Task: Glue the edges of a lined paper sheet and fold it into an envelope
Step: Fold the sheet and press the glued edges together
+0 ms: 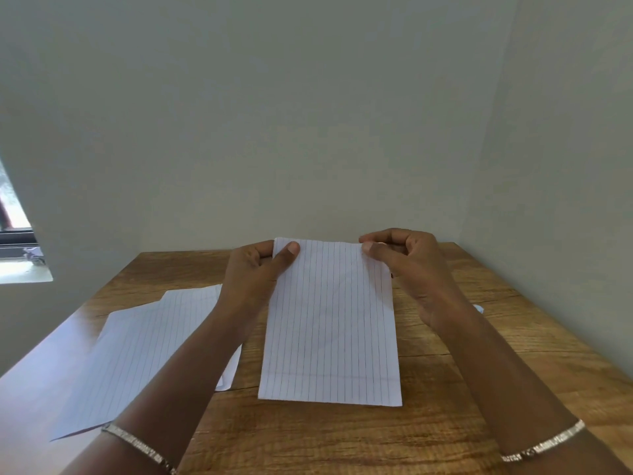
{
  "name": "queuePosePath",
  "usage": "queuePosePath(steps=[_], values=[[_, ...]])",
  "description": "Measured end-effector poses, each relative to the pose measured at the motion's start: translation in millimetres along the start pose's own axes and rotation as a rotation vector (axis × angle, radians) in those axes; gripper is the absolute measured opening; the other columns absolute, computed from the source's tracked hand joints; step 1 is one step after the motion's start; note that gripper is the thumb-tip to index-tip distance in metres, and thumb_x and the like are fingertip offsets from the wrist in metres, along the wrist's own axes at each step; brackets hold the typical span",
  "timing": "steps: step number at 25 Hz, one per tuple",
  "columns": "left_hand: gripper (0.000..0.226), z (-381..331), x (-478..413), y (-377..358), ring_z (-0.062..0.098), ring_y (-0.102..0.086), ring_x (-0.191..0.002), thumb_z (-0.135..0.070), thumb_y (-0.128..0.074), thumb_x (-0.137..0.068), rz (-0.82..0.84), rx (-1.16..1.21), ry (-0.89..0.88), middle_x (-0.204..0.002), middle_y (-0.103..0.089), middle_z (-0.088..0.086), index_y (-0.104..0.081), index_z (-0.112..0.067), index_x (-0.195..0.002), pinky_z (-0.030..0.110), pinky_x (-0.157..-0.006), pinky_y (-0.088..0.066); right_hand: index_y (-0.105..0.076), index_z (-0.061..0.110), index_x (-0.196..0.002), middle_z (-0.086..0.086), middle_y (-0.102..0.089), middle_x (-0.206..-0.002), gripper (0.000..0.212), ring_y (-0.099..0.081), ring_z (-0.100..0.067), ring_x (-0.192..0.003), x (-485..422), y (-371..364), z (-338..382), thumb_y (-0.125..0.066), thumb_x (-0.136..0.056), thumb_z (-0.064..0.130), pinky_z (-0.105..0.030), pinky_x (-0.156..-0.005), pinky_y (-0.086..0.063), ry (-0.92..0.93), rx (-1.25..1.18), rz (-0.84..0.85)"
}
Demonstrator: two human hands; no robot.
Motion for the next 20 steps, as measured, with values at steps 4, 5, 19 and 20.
queuePosePath(steps=[4, 5, 19, 20], values=[[0.018, -5.4, 5.2, -8.0, 0.016, -0.077, -0.082, -0.034, -0.071, -0.091, 0.034, -0.026, -0.053, -0.091, -0.079, -0.002, -0.073, -0.017, -0.099, 0.036, -0.073, -0.061, -0.082, 0.025, -0.091, 0.009, -0.080, -0.093, 0.018, -0.072, -0.004, -0.092, 4.8, -14.1, 2.5, -0.086, -0.078, 0.037, -0.024, -0.078, -0.051, 0.017, 0.068, 0.127], [0.020, -6.0, 6.2, -10.3, 0.017, -0.077, -0.082, -0.033, -0.071, -0.090, 0.045, -0.022, -0.056, -0.091, -0.080, -0.001, -0.073, -0.016, -0.100, 0.037, -0.074, -0.062, -0.082, 0.024, -0.088, 0.012, -0.080, -0.090, 0.017, -0.072, -0.001, -0.088, 5.0, -15.3, 1.2, -0.087, -0.077, 0.036, -0.024, -0.076, -0.051, 0.008, 0.090, 0.132], [0.026, -17.0, 13.9, -21.6, 0.027, -0.075, -0.083, -0.031, -0.061, -0.099, 0.104, -0.106, -0.133, -0.088, -0.077, 0.009, -0.075, -0.010, -0.096, 0.046, -0.077, -0.059, -0.081, 0.030, -0.089, 0.021, -0.076, -0.083, 0.019, -0.067, 0.013, -0.083, 5.6, -23.5, 16.7, -0.082, -0.080, 0.047, -0.008, -0.067, -0.041, 0.260, 0.416, 0.121], [0.026, -17.2, 15.2, -24.8, 0.027, -0.075, -0.083, -0.032, -0.061, -0.098, 0.124, -0.115, -0.139, -0.087, -0.077, 0.009, -0.075, -0.010, -0.095, 0.046, -0.076, -0.059, -0.081, 0.030, -0.084, 0.021, -0.075, -0.079, 0.015, -0.066, 0.013, -0.081, 5.6, -24.4, 16.8, -0.082, -0.081, 0.044, -0.011, -0.067, -0.041, 0.264, 0.416, 0.116]])
Point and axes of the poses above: each hand's wrist, its own x-axis away from the middle knuckle, its own y-axis out of the back of the hand, z = x × y, the point moved 7 cm from there along -x, towards the middle knuckle
